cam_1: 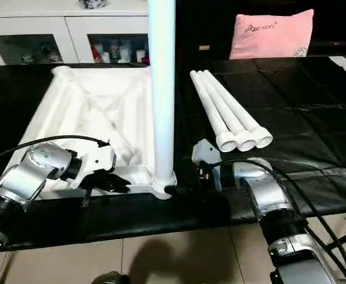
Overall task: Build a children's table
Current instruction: Rotate leg to tighten
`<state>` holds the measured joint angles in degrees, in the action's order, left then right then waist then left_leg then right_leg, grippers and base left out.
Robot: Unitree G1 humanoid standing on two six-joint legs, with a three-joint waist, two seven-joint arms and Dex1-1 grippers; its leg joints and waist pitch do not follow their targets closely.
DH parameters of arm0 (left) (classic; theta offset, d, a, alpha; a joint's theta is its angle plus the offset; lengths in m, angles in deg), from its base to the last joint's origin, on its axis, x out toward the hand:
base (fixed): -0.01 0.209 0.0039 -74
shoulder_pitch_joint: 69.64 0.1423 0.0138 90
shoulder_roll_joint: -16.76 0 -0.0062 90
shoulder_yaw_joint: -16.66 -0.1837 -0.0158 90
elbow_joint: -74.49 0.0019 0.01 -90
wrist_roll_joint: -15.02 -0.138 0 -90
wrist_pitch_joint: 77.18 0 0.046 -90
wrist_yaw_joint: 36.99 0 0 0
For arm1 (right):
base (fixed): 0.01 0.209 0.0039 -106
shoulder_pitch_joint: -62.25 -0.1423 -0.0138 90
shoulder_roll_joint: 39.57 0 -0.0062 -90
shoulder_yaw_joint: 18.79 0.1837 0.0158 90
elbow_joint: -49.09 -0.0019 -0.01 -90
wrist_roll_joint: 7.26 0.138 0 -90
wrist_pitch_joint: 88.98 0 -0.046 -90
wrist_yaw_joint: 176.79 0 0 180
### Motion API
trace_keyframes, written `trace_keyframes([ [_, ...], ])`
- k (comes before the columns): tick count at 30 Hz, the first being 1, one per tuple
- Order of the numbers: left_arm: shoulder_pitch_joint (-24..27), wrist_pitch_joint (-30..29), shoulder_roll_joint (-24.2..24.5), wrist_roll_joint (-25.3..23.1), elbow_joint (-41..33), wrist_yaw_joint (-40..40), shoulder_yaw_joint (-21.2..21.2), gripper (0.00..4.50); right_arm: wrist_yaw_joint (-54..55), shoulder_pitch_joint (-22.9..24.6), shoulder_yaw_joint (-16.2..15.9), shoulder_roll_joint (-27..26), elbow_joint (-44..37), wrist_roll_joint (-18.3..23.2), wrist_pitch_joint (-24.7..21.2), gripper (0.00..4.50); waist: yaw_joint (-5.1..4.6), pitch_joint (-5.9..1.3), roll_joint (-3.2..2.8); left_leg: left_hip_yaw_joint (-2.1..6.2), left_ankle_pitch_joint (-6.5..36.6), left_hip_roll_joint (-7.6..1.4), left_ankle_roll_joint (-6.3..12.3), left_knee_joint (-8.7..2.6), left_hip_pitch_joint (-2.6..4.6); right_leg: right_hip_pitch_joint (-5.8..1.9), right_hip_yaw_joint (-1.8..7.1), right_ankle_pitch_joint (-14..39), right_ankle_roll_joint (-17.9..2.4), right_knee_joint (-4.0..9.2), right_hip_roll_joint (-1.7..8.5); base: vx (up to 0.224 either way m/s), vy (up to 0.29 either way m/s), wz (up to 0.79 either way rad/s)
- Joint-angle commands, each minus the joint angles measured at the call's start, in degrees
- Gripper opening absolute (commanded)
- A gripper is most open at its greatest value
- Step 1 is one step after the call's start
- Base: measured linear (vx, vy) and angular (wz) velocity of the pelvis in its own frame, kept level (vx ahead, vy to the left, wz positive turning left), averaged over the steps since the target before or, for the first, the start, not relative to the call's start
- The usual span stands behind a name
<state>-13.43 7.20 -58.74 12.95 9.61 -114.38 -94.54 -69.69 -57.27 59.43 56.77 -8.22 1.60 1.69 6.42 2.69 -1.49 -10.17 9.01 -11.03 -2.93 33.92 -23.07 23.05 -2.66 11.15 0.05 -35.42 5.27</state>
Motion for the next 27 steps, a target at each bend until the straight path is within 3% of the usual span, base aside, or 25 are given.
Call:
trace_keyframes([
  [1,-1.5,1.3,0.0,-0.2,-1.0,-1.7,-1.0,0.00,-1.5,-1.6,-0.8,-0.2,0.1,0.2,0.0,4.12,-0.28,-4.13,0.22,0.15,11.8,-1.92,2.87,-3.76,1.67,-2.57,1.54,3.1,-15.1,3.15,2.48,0.000,0.000,0.00],
  [3,-1.5,0.9,0.0,-0.1,-1.5,-2.0,-1.1,0.00,-2.2,-1.9,-1.2,-0.4,0.4,0.4,-0.3,4.12,-0.28,-4.15,0.25,0.13,11.1,-1.94,3.28,-3.68,1.72,-2.51,1.51,2.6,-15.3,3.08,2.46,0.000,0.000,0.00],
  [4,-1.5,0.6,0.0,0.0,-1.8,-2.1,-1.1,0.00,-2.6,-2.1,-1.4,-0.5,0.7,0.4,-0.3,3.80,-0.30,-4.15,0.23,0.14,10.9,-1.94,3.37,-3.67,1.72,-2.50,1.49,2.6,-15.4,3.04,2.42,0.000,0.000,0.00],
  [8,-1.5,0.0,0.3,0.2,-3.0,-2.7,-1.3,0.00,-3.7,-2.5,-1.7,-0.9,1.1,0.5,-0.7,3.68,-0.22,-4.18,0.23,0.12,10.8,-1.98,3.47,-3.65,1.77,-2.47,1.49,2.7,-15.6,3.03,2.44,0.000,0.000,0.00],
  [17,-1.1,-0.5,0.8,0.1,-4.0,-3.3,-1.5,0.00,-4.9,-2.8,-2.2,-1.3,2.2,0.0,-0.7,2.87,-0.19,-4.18,0.22,0.13,10.5,-1.92,3.37,-3.61,1.71,-2.52,1.49,2.4,-15.6,2.97,2.40,0.000,0.000,0.00],
  [27,-0.9,-0.9,1.0,-0.3,-4.1,-2.8,-1.7,0.00,-5.1,-1.4,-2.6,-1.9,1.4,0.1,-1.1,2.63,-0.17,-4.25,-0.04,0.17,10.8,-1.90,3.19,-3.58,1.76,-2.57,1.45,2.1,-15.8,2.93,2.40,0.000,0.000,0.00],
])
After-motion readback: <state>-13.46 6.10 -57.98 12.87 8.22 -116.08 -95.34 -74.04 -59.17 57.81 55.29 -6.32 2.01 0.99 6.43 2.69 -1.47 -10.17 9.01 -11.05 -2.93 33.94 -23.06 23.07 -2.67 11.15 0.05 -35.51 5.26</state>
